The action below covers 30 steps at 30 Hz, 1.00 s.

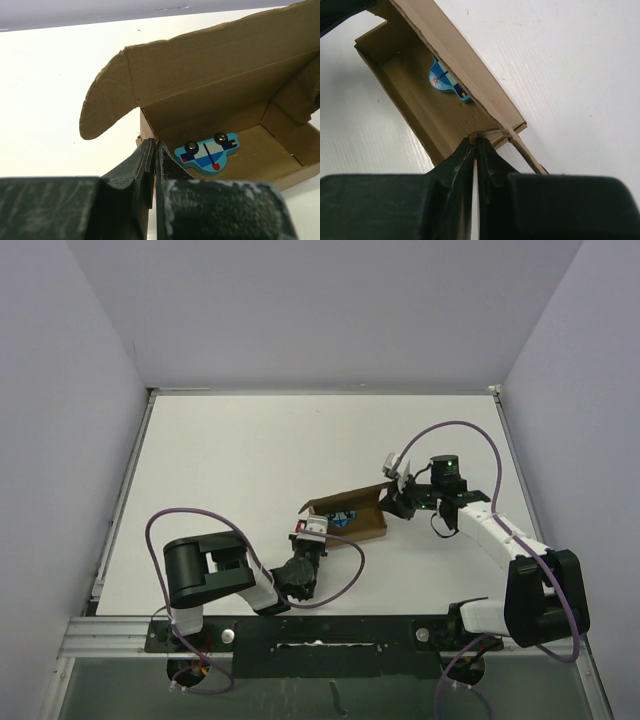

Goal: Fold the paper box

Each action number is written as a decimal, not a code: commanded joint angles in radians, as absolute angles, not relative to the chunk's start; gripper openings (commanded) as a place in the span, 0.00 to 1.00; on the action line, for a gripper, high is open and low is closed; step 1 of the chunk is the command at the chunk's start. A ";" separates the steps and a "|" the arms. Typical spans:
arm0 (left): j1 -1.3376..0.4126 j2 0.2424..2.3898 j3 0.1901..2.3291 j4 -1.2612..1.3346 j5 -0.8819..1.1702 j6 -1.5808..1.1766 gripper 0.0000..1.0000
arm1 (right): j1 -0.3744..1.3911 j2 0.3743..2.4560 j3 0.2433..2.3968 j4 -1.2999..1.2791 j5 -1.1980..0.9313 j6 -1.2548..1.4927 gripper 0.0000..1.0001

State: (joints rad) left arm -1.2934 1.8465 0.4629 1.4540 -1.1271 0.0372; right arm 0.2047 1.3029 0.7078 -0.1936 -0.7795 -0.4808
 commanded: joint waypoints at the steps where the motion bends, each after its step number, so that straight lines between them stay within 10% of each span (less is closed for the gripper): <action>1: -1.314 1.880 0.492 1.513 -1.093 0.014 0.00 | 0.192 1.312 0.691 -0.293 -0.814 -0.496 0.00; 12: -1.356 1.862 0.482 1.509 -1.118 0.007 0.02 | 0.158 1.289 0.691 -0.370 -0.821 -0.590 0.00; 30: -1.579 1.619 0.409 1.508 -1.207 0.105 0.66 | 0.133 1.317 0.685 -0.338 -0.821 -0.536 0.00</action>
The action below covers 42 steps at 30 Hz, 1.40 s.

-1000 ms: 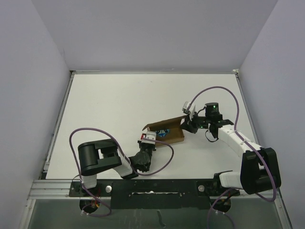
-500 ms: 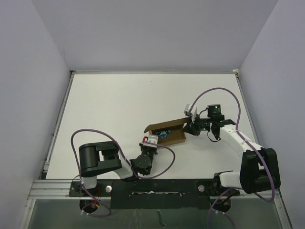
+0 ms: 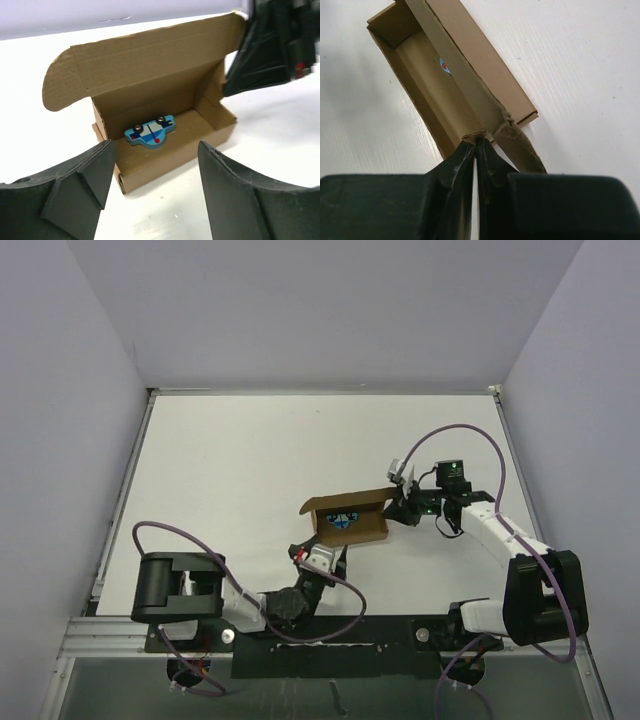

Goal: Fold the paper box

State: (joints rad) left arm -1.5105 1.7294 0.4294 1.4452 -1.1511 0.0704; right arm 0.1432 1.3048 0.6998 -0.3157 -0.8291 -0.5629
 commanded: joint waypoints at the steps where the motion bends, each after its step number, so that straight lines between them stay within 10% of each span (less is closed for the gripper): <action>1: -1.600 1.588 0.400 1.508 -1.222 0.113 0.68 | 0.131 1.318 0.685 -0.337 -0.822 -0.535 0.00; 6: -1.642 1.332 0.377 1.360 -1.239 0.126 0.70 | 0.129 1.312 0.683 -0.325 -0.824 -0.522 0.00; 13: -1.385 0.798 0.599 0.098 -0.920 -0.548 0.64 | 0.124 1.309 0.680 -0.310 -0.831 -0.507 0.00; 25: -0.862 1.122 0.907 -0.038 -0.257 -0.515 0.64 | 0.119 1.298 0.681 -0.305 -0.832 -0.489 0.00; 42: -0.807 1.394 1.022 -0.105 0.058 -0.487 0.46 | 0.089 1.284 0.706 -0.348 -0.886 -0.507 0.16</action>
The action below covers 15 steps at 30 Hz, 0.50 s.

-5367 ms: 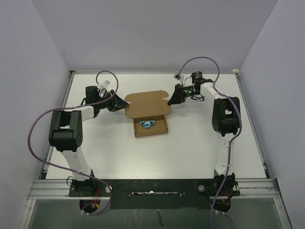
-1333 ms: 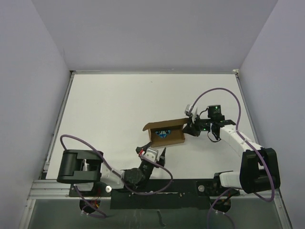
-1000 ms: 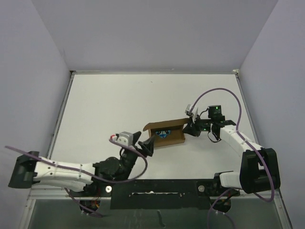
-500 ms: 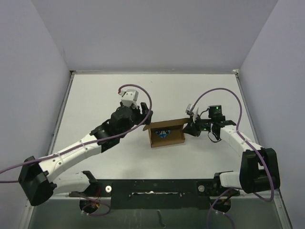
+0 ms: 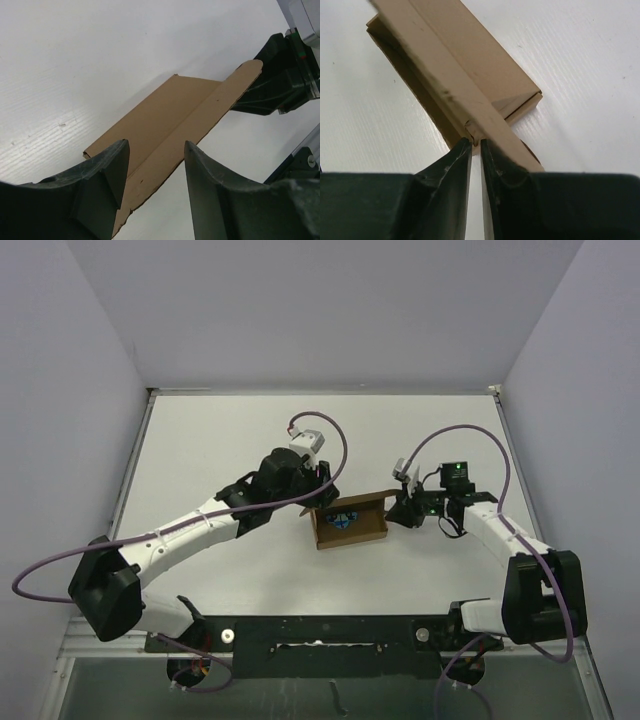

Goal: Fold the paper box

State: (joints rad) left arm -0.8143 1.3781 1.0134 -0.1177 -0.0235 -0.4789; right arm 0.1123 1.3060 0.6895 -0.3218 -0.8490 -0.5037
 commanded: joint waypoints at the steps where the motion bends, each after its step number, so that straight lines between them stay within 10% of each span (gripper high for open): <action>1: -0.807 1.393 1.017 -0.104 0.062 -0.489 0.46 | 0.079 1.281 0.710 -0.357 -0.898 -0.509 0.17; 15: -0.808 1.422 0.996 -0.091 0.113 -0.495 0.44 | -0.255 1.261 0.833 -0.776 -1.218 -0.913 0.46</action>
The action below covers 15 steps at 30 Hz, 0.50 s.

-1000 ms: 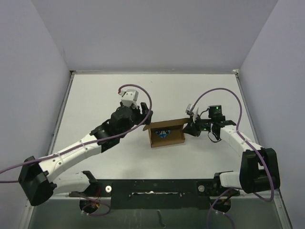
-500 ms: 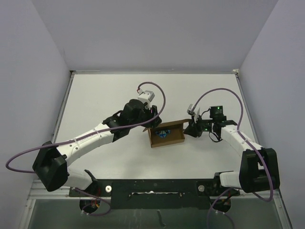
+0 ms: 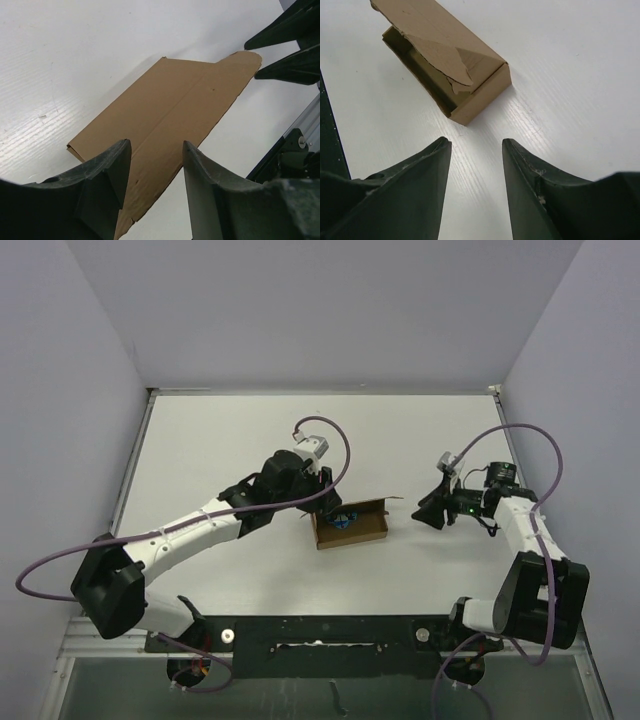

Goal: Fold the paper box

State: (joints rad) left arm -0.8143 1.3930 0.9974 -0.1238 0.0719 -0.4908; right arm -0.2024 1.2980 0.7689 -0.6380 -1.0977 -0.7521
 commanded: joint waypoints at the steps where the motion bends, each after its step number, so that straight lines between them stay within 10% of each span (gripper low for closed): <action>1: -0.807 1.424 0.994 -0.093 0.117 -0.495 0.44 | -0.256 1.261 0.838 -0.782 -1.213 -0.917 0.46; 9: -0.807 1.417 0.982 -0.089 0.109 -0.508 0.44 | -0.130 1.329 0.818 -0.495 -1.033 -0.497 0.02; 15: -0.807 1.418 0.976 -0.083 0.119 -0.517 0.44 | -0.085 1.491 0.834 -0.370 -1.007 -0.194 0.00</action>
State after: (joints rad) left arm -0.8139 1.4105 0.9745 -0.1238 0.0998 -0.5037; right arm -0.1116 1.4113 0.8032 -0.4984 -1.0336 -0.4465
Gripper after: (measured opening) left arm 0.439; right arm 0.022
